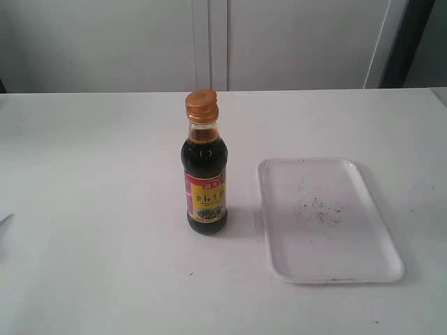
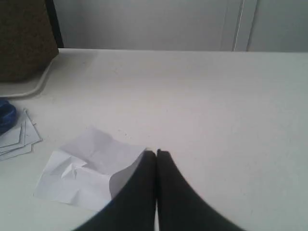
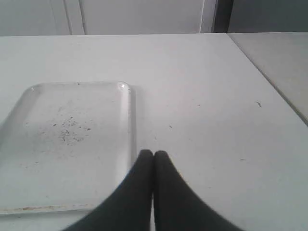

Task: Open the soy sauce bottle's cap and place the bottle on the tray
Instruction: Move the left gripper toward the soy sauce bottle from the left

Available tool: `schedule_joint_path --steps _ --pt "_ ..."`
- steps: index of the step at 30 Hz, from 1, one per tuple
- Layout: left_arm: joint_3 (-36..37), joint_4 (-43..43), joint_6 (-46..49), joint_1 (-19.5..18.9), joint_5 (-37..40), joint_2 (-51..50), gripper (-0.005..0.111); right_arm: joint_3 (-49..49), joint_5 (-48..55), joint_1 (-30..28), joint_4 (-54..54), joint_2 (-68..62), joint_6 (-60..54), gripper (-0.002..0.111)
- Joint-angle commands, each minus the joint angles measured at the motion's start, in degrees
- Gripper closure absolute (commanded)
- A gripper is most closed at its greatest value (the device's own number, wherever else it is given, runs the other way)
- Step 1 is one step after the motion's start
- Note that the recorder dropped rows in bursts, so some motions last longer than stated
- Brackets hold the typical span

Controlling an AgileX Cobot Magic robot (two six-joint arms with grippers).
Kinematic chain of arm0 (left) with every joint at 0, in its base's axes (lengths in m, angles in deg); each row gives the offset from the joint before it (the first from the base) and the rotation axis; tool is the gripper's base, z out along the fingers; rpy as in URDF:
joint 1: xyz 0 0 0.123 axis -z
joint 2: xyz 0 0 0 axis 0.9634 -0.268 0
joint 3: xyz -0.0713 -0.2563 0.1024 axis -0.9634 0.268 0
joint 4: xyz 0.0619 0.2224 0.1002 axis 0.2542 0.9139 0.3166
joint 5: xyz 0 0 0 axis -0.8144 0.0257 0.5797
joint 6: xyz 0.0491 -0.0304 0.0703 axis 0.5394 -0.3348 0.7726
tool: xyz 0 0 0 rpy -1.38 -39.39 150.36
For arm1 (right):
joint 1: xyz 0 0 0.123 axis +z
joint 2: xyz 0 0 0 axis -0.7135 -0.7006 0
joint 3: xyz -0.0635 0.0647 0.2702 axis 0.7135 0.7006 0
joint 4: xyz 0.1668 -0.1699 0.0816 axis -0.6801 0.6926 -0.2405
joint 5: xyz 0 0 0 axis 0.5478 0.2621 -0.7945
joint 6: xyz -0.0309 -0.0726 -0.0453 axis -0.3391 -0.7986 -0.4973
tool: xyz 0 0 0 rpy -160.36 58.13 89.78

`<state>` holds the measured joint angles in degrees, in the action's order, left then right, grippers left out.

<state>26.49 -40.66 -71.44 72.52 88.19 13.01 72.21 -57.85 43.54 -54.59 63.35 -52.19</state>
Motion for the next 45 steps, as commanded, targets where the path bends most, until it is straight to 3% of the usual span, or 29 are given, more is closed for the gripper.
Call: schedule_joint_path --steps 1,5,12,18,20,21,24,30,35,40,45 --pt "0.2 -0.5 -3.0 -0.1 -6.7 0.2 0.106 0.4 -0.3 0.3 0.3 0.3 0.0 0.108" --pt "0.2 -0.2 -5.7 0.0 -11.9 0.2 0.106 0.4 -0.3 0.3 0.3 0.3 0.0 0.108" --pt "-4.3 1.8 -5.9 0.0 -12.2 0.0 0.107 0.4 -0.3 0.3 0.3 0.3 1.3 0.108" --pt "-11.4 4.8 -6.1 0.0 -14.1 -10.5 0.107 0.4 -0.3 0.3 0.3 0.3 1.0 0.108" --pt "-13.1 10.7 -10.6 0.0 -17.0 -16.6 0.107 0.4 -0.3 0.3 0.3 0.3 1.0 0.108" --pt "-13.2 18.6 -16.6 0.0 -23.3 -20.8 0.107 0.4 -0.3 0.3 0.3 0.3 1.0 0.108" --pt "-13.9 31.1 -27.9 0.0 -36.0 -31.2 0.107 0.4 -0.3 0.3 0.3 0.3 1.0 0.108" --pt "-19.2 44.4 -35.1 0.0 -46.4 -47.4 0.107 0.4 -0.3 0.3 0.3 0.3 1.0 0.108" --pt "-21.3 51.7 -38.9 0.1 -52.1 -53.8 0.107 0.4 -0.3 0.3 0.3 0.3 1.0 0.108" --pt "-22.5 52.8 -39.0 3.4 -52.5 -57.6 0.107 0.4 -0.3 0.3 0.3 0.3 1.0 0.108" --pt "-24.0 53.4 -37.4 10.1 -52.3 -60.4 0.107 0.4 -0.3 0.3 0.3 0.3 1.0 0.108"
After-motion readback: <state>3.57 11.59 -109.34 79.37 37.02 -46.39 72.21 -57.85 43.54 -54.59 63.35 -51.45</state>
